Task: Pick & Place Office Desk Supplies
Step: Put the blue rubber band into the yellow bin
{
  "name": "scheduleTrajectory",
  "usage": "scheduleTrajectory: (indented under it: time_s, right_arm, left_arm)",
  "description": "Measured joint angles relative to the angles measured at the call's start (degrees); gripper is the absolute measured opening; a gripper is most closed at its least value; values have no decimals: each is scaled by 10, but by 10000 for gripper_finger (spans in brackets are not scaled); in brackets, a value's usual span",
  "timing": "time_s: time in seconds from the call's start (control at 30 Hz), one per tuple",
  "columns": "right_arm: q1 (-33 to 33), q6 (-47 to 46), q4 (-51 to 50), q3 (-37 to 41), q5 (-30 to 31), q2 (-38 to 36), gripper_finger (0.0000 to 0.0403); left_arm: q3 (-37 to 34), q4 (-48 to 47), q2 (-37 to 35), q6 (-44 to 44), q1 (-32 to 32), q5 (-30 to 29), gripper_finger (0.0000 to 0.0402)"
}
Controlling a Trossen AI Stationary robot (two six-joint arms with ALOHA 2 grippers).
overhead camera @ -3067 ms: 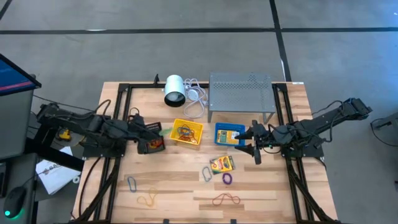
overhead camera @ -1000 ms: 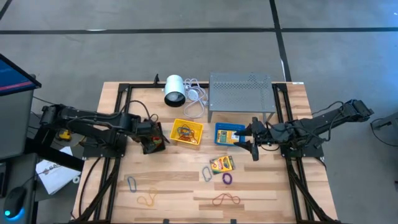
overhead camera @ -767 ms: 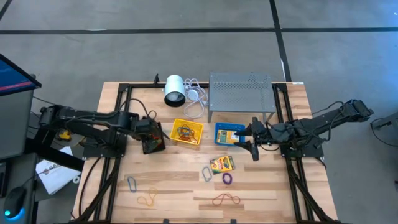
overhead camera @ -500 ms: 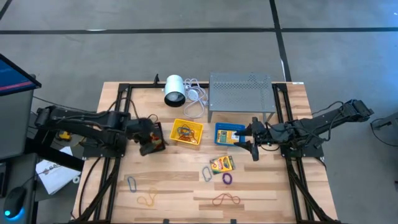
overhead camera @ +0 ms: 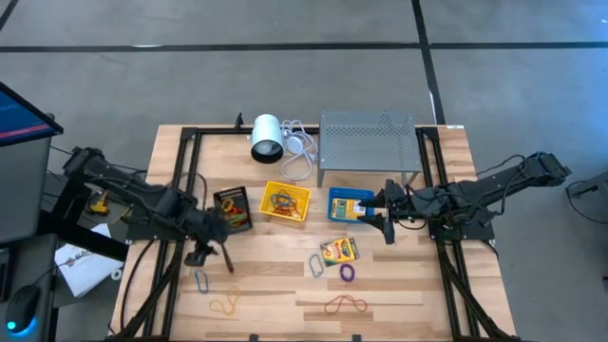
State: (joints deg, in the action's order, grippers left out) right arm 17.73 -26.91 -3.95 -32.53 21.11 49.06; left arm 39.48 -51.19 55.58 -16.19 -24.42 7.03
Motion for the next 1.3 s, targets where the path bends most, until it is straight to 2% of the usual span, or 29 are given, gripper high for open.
scheduleTrajectory:
  time_s: [0.2,0.43,0.7,1.0,1.3]
  right_arm:
    - [-3,-1,1,0,4,0,217]
    - [-3,-6,-1,0,19,0,217]
    - [-2,-6,-3,0,18,0,217]
    - [-1,-6,-3,0,17,0,217]
    - [-1,-8,-3,0,17,0,217]
  left_arm:
    - [0,-32,62,9,-69,17,179]
    - [0,-23,119,20,-114,43,182]
    - [0,-4,219,52,-172,48,182]
    - [0,47,305,51,-197,43,182]
    - [2,57,315,41,-200,13,182]
